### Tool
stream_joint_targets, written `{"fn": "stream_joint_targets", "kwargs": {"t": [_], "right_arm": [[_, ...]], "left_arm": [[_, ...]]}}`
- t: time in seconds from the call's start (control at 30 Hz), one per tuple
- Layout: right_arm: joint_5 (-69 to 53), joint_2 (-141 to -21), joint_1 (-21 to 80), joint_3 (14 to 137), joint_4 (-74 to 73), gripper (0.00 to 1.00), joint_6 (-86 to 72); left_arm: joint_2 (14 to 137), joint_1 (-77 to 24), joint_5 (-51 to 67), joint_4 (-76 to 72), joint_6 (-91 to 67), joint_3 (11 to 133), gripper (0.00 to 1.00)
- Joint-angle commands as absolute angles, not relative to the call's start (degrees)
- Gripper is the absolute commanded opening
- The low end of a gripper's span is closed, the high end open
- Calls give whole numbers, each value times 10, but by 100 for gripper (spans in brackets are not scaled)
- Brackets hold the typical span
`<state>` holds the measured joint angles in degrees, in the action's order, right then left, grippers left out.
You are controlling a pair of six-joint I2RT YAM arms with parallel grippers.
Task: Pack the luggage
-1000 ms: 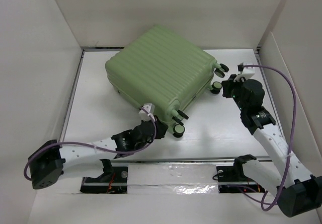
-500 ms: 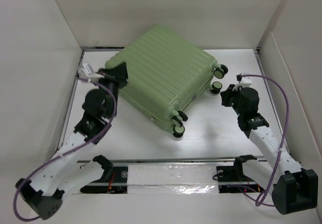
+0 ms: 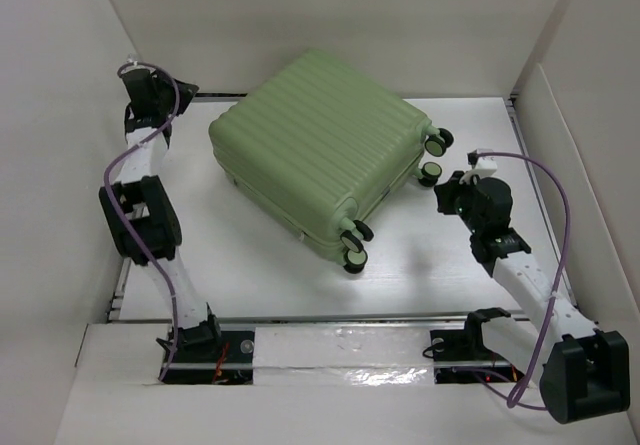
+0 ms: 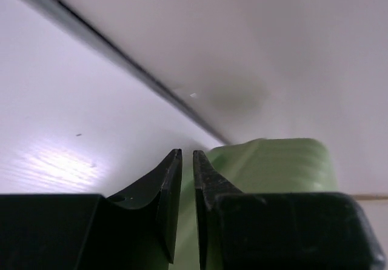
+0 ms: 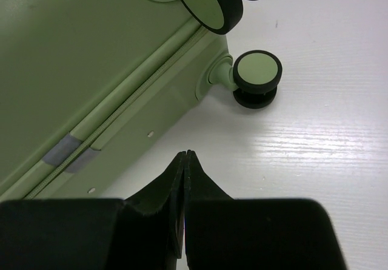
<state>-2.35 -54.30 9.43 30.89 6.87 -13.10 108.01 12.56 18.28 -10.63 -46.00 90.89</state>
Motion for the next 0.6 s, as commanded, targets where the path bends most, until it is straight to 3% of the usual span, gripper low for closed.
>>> {"fn": "stream_joint_targets", "kwargs": {"t": [0.0,0.3,0.57], "right_arm": [[-36,-545,91,301,115,2,-139],[-30,-641,120,321,160,2,-163],[-20,-765,133,338,248,2,-201]], "left_arm": [[1165,146,307,-22,-418,987,11],[1324,122,359,-26,-409,1111,12],[1349,80,376,-104,-419,1036,9]]}}
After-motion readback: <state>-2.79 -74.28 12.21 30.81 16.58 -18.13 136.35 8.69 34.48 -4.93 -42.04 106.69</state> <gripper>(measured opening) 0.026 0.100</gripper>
